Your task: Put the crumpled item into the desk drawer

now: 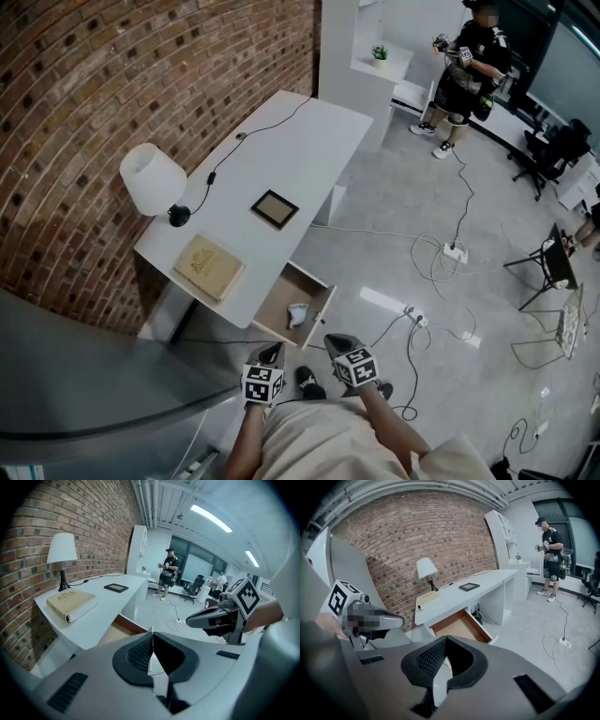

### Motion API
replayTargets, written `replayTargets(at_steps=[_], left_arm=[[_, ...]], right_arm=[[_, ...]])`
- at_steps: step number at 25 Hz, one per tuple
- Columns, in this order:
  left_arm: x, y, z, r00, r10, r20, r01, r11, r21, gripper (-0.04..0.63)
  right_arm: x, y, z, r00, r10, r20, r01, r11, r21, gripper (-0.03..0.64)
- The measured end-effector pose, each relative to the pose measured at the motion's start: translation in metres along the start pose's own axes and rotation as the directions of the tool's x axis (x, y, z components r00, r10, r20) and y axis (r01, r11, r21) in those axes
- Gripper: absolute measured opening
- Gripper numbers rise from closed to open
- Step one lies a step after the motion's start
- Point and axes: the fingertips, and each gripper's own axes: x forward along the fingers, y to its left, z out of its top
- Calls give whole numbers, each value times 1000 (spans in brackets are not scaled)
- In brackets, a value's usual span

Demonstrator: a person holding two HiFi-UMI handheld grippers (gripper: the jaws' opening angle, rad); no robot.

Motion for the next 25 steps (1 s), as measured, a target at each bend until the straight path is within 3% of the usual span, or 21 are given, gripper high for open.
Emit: replayTargets(at_steps=[25], left_arm=[[3, 0, -6, 1000, -3, 3, 3, 999, -44, 17]], right_arm=[[-1, 1, 0, 1000, -1, -5, 1, 1000, -22, 26]])
